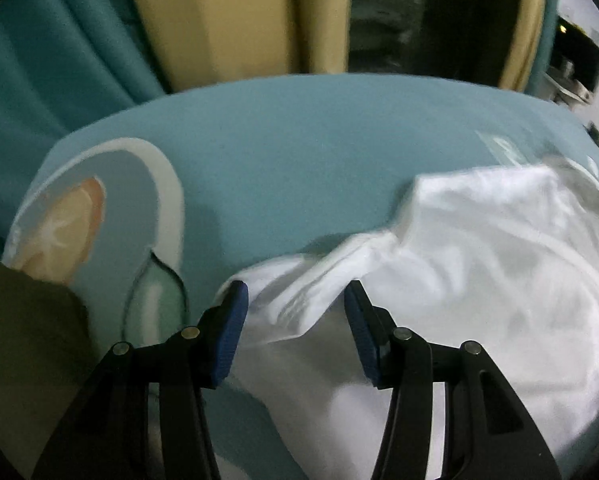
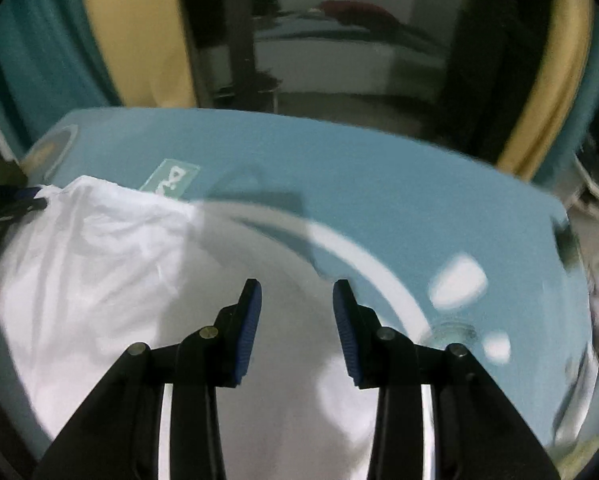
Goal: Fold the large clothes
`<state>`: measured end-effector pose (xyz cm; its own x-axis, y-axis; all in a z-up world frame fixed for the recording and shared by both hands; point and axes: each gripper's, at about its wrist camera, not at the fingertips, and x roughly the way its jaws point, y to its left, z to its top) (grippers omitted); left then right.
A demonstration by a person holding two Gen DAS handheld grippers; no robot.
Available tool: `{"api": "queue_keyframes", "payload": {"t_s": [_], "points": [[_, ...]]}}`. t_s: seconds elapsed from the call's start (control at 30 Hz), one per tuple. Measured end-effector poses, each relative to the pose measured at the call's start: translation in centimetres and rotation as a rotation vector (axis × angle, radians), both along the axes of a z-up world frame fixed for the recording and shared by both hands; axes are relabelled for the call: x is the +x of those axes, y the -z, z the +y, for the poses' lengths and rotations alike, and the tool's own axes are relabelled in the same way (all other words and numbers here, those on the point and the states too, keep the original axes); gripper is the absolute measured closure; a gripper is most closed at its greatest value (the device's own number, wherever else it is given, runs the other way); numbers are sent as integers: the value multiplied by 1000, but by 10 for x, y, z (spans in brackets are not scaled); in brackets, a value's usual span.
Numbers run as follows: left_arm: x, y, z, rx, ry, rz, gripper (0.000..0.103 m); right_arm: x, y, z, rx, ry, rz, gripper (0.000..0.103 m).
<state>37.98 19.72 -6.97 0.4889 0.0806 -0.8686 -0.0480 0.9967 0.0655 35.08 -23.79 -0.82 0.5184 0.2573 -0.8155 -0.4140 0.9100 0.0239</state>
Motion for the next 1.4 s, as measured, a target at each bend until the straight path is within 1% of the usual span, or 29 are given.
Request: {"api": "queue_keyframes", "payload": {"t_s": [0.1, 0.13, 0.17, 0.2, 0.27, 0.3, 0.4, 0.47, 0.57, 0.6, 0.63, 0.7, 0.77, 0.8, 0.83, 0.87, 0.9, 0.97, 1.0, 1.07, 1.1, 1.13, 1.17, 1.2, 1.23, 1.27, 1.3, 1.33, 1.4], "points": [[15, -1, 13, 31, -61, -30, 50, -15, 11, -28, 45, 63, 55, 66], [16, -2, 16, 35, -78, -39, 50, -11, 16, -46, 57, 77, 78, 66], [16, -8, 19, 22, -92, -65, 50, -16, 24, -53, 59, 95, 106, 66], [15, -13, 21, 6, -97, -88, 50, -19, 32, -61, 43, 119, 127, 66], [8, -24, 24, -6, -110, -129, 50, -18, 43, -70, -4, 162, 137, 66], [4, -29, 25, -10, -115, -145, 50, -16, 46, -72, -2, 173, 138, 66], [-7, -35, 23, -49, -106, -146, 50, -3, 47, -77, 60, 193, 116, 66], [-16, -34, 21, -81, -103, -125, 50, 4, 46, -85, 34, 225, 93, 66], [-38, -33, 16, -109, -105, -107, 50, 15, 44, -88, 36, 266, 59, 66], [-46, -32, 16, -114, -111, -103, 50, 15, 43, -89, 17, 286, 44, 66], [-54, -31, 16, -119, -115, -99, 50, 15, 39, -92, 6, 300, 30, 66], [-68, -29, 15, -133, -122, -91, 50, 4, 26, -106, 19, 329, -7, 66], [-78, -26, 13, -137, -126, -84, 50, -9, 16, -113, 19, 335, -25, 66], [-83, -24, 10, -140, -128, -79, 50, -17, 11, -115, 21, 322, -31, 61], [-87, -24, 9, -142, -129, -74, 50, -21, 10, -113, 24, 306, -29, 47], [-88, -22, 8, -145, -130, -68, 50, -29, 7, -110, 32, 283, -29, 39], [-90, -20, 7, -151, -133, -62, 50, -37, 5, -109, 44, 261, -30, 28], [-92, -15, 3, -160, -136, -50, 50, -47, 7, -97, 63, 204, -24, 27], [-92, -12, 0, -162, -137, -41, 50, -52, 9, -90, 53, 169, -20, 27], [-93, -5, -4, -168, -131, -23, 50, -56, 25, -77, -46, 129, -25, 27], [-94, -3, -6, -169, -130, -16, 50, -56, 37, -68, -174, 119, -34, 28], [-95, -2, -8, -170, -127, -11, 50, -57, 44, -64, -235, 115, -32, 28], [-96, -1, -11, -165, -122, -13, 50, -57, 51, -62, -287, 105, -32, 29], [-98, -1, -13, -159, -119, -12, 50, -56, 48, -65, -261, 103, -63, 44], [-99, -1, -14, -156, -118, -11, 50, -52, 48, -69, -273, 128, -58, 80], [-101, -1, -14, -159, -121, -10, 50, -48, 49, -73, -295, 153, -63, 94], [-101, -1, -14, -161, -124, -7, 50, -42, 49, -81, -319, 202, -100, 97], [-102, -1, -14, -161, -126, -6, 50, -38, 48, -87, -304, 219, -109, 97], [-102, -1, -12, -160, -129, -1, 50, -19, 51, -109, -266, 280, -87, 97]]}}
